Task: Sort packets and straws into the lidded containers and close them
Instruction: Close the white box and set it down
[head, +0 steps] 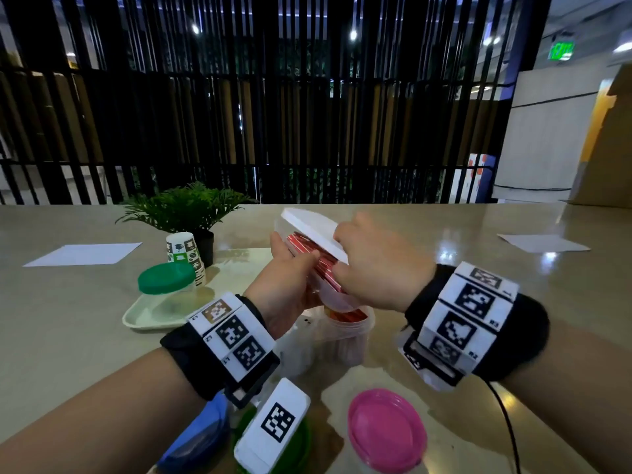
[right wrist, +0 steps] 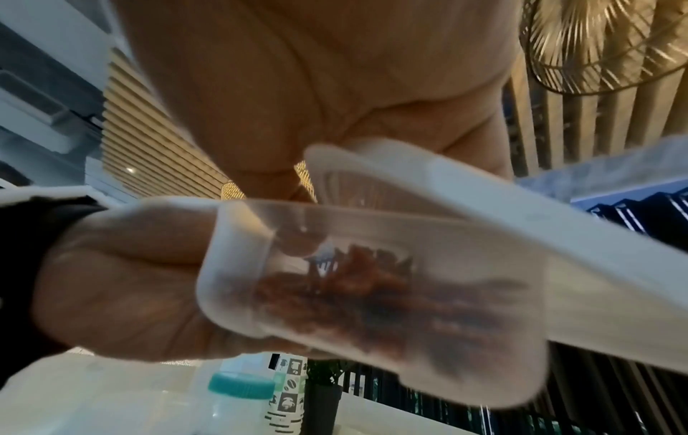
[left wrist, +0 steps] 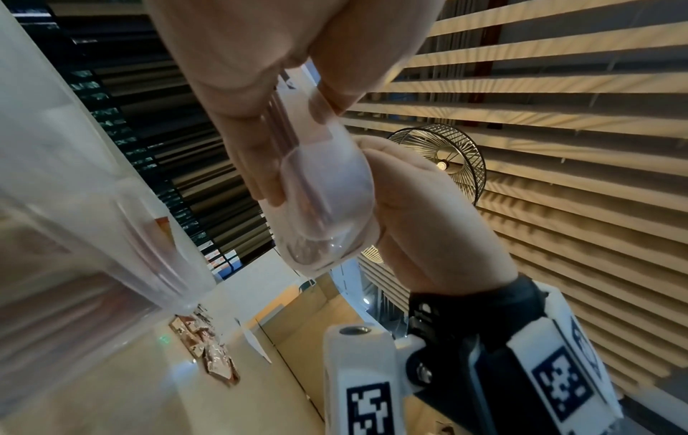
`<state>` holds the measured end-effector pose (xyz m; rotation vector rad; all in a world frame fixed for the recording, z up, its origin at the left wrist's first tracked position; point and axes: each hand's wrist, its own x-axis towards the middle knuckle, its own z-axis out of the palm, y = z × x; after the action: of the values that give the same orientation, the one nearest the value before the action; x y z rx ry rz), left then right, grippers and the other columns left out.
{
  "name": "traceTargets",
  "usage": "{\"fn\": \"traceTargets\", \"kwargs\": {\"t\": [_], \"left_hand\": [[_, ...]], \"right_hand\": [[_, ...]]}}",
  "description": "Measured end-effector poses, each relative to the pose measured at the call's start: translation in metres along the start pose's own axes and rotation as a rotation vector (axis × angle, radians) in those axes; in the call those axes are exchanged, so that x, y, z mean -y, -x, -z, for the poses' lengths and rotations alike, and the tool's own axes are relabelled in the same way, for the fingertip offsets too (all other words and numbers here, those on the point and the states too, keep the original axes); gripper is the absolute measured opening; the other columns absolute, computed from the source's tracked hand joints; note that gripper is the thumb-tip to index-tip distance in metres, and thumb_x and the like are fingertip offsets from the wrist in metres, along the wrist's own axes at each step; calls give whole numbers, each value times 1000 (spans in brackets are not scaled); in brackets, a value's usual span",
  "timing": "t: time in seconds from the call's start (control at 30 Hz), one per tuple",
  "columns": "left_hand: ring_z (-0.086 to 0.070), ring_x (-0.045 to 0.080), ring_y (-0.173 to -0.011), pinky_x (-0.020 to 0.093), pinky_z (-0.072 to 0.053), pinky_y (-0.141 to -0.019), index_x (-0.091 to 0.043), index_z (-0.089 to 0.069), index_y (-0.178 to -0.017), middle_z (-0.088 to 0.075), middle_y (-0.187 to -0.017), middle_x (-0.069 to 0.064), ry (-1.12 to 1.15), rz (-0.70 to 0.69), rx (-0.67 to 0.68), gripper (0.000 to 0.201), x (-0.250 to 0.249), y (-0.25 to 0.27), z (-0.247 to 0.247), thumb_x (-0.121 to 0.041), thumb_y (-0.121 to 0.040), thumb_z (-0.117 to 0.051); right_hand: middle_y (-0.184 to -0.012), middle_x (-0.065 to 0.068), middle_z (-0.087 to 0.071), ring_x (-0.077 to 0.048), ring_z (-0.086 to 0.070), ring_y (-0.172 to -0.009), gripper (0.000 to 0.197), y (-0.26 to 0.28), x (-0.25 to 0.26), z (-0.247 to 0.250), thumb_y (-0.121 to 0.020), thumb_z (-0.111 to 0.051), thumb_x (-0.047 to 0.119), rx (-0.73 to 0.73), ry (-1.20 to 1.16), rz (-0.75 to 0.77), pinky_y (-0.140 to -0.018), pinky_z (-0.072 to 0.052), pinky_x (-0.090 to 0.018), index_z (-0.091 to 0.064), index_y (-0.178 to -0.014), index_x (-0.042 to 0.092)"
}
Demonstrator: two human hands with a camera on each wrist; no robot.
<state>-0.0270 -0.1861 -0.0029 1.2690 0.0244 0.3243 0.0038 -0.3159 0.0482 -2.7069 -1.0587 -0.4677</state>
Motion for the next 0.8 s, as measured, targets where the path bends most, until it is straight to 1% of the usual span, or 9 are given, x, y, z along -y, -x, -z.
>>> {"fn": "traceTargets", "kwargs": {"t": [0.1, 0.17, 0.2, 0.3, 0.4, 0.47, 0.63, 0.7, 0.8], "left_hand": [[-72, 23, -86, 42, -58, -63, -23, -31, -137, -66, -113, 7, 9, -14, 19, 40, 4, 2, 8, -7, -102, -40], [-71, 25, -93, 46, -60, -70, -23, -33, -138, -67, -116, 6, 33, -9, 32, 39, 5, 3, 12, -8, -103, -40], [-71, 25, -95, 46, -60, -72, -26, -35, -138, -67, -118, 5, 46, -2, 37, 39, 5, 3, 15, -9, -103, -39], [-68, 28, -104, 49, -59, -75, -32, -35, -139, -64, -123, 4, 68, 18, 50, 40, 4, 2, 20, -12, -104, -37], [-66, 30, -109, 55, -58, -77, -34, -32, -142, -63, -128, 2, 49, -1, 66, 42, 2, 0, 23, -14, -105, -37], [-66, 31, -110, 56, -57, -80, -36, -31, -142, -63, -129, 1, 27, -17, 72, 42, 1, 0, 25, -15, -105, -36], [-66, 28, -110, 59, -53, -88, -41, -27, -142, -66, -124, -2, 35, -20, 76, 40, 3, -3, 29, -24, -106, -33], [-66, 26, -111, 59, -52, -89, -39, -28, -143, -65, -125, -3, 50, -27, 84, 39, 4, -4, 28, -26, -107, -31], [-66, 26, -111, 55, -55, -86, -35, -26, -145, -62, -131, 1, 79, -21, 108, 39, 6, -6, 29, -28, -107, -28]], "right_hand": [[-109, -5, -50, -23, -49, -95, 38, -3, -5, -3, -93, -41, 43, 36, -56, 32, -81, -44, -38, -59, -115, 18], [-102, -3, -55, -24, -51, -101, 36, -7, -11, -1, -95, -38, 40, 62, -141, 44, -87, -45, -43, -67, -101, 20], [-105, -2, -55, -24, -49, -107, 33, -10, -15, 0, -96, -39, 36, 77, -177, 33, -91, -44, -44, -69, -100, 24], [-125, 3, -40, -19, -36, -121, 31, -13, -26, 3, -94, -47, 32, 159, -313, -31, -103, -37, -42, -59, -121, 38], [-137, 2, -33, -18, -35, -128, 38, -16, -32, 0, -94, -53, 34, 193, -415, -21, -102, -34, -30, -51, -132, 37], [-142, 2, -31, -18, -34, -132, 45, -17, -33, -4, -94, -54, 38, 183, -448, -16, -100, -32, -27, -46, -138, 33], [-147, 2, -27, -18, -32, -134, 54, -16, -28, -14, -92, -53, 46, 159, -464, -33, -111, -29, -35, -39, -143, 33], [-149, 2, -26, -18, -30, -136, 55, -15, -25, -16, -92, -51, 48, 156, -470, -44, -112, -26, -34, -38, -144, 34], [-154, 2, -21, -18, -27, -140, 57, -13, -22, -20, -92, -49, 51, 139, -481, -62, -112, -22, -33, -36, -145, 34]]}}
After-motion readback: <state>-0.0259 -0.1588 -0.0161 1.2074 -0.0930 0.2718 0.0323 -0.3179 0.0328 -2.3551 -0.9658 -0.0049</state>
